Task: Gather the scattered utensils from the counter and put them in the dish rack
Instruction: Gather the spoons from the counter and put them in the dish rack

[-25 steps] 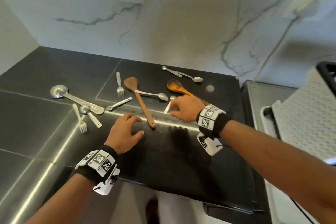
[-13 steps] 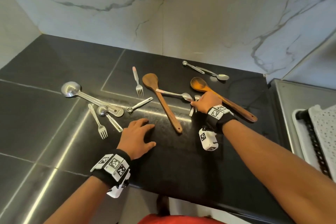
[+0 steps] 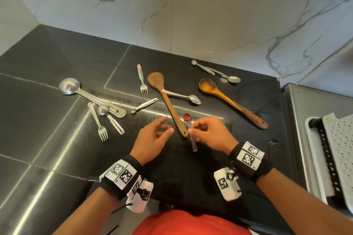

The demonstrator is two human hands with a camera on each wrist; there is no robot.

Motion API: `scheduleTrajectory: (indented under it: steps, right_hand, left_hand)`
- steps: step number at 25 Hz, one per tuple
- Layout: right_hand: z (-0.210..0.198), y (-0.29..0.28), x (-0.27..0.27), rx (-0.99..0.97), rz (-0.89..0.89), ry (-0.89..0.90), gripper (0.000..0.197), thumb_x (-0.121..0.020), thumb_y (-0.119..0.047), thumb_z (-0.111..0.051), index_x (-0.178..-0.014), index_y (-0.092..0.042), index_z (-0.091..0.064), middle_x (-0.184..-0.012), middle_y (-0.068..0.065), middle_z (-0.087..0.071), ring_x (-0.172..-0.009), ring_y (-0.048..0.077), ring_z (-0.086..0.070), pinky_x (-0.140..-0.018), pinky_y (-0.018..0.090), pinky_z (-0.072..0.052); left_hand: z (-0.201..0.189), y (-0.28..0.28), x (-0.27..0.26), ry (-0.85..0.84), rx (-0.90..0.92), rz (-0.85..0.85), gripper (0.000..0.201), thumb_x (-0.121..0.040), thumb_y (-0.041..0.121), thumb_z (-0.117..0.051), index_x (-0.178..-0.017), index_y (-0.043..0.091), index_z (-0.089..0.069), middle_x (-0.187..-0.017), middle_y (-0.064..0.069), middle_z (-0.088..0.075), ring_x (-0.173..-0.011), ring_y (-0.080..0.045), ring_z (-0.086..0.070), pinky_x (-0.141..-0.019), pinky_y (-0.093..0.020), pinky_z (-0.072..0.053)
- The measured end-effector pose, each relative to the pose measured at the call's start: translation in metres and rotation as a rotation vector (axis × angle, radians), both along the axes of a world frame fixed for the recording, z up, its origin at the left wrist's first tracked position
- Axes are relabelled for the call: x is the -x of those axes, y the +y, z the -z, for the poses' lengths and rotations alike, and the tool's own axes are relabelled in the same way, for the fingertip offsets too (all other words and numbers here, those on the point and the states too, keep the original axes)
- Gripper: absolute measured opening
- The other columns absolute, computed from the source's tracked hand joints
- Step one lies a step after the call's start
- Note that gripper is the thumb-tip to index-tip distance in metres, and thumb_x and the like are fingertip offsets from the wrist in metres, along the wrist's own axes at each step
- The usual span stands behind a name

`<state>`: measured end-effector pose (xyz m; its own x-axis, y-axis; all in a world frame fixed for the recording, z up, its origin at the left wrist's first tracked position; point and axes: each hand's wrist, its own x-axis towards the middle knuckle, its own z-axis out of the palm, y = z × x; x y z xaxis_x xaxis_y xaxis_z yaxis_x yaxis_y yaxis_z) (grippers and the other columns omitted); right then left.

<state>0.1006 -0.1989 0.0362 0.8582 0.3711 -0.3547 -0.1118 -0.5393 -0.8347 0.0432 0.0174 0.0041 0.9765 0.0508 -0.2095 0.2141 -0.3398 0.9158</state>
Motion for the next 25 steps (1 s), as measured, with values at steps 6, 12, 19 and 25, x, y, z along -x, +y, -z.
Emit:
scheduleTrajectory:
  steps: [6, 12, 19, 25]
  right_hand:
    - [-0.003, 0.034, -0.005, -0.129, -0.239, -0.035, 0.016, -0.089, -0.025, -0.072, -0.092, -0.010, -0.077, -0.080, 0.010, -0.076, -0.063, 0.008, -0.068, -0.068, 0.026, -0.058]
    - [0.016, 0.001, -0.081, 0.405, -0.069, -0.504, 0.032, -0.084, -0.040, -0.071, -0.112, -0.026, -0.068, -0.103, -0.004, -0.069, -0.096, 0.015, -0.064, -0.083, 0.037, -0.056]
    - [0.047, -0.008, -0.113, 0.521, -0.171, -0.606, 0.018, -0.090, -0.025, -0.062, -0.105, -0.017, -0.069, -0.100, 0.002, -0.068, -0.093, 0.021, -0.065, -0.080, 0.039, -0.058]
    - [0.041, -0.013, -0.113, 0.593, -0.076, -0.660, 0.022, -0.094, -0.023, -0.049, -0.091, -0.014, -0.069, -0.085, 0.004, -0.069, -0.076, 0.021, -0.063, -0.070, 0.039, -0.057]
  left_hand:
    - [-0.027, -0.020, -0.004, 0.001, 0.388, -0.293, 0.017, -0.094, 0.005, -0.060, -0.108, 0.008, -0.068, -0.094, -0.013, -0.077, -0.087, -0.023, -0.076, -0.080, -0.040, -0.062]
    - [-0.029, -0.009, 0.001, -0.003, 0.338, -0.478, 0.015, -0.094, 0.007, -0.061, -0.105, 0.011, -0.069, -0.092, -0.011, -0.077, -0.084, -0.020, -0.076, -0.075, -0.031, -0.062]
    - [-0.028, -0.014, -0.003, -0.041, 0.314, -0.464, 0.015, -0.093, 0.005, -0.062, -0.107, 0.011, -0.065, -0.093, -0.013, -0.076, -0.079, -0.016, -0.074, -0.072, -0.025, -0.060]
    - [-0.034, -0.005, -0.023, -0.044, 0.278, -0.293, 0.011, -0.093, 0.003, -0.062, -0.099, 0.011, -0.066, -0.094, -0.014, -0.075, -0.087, -0.020, -0.075, -0.076, -0.027, -0.061]
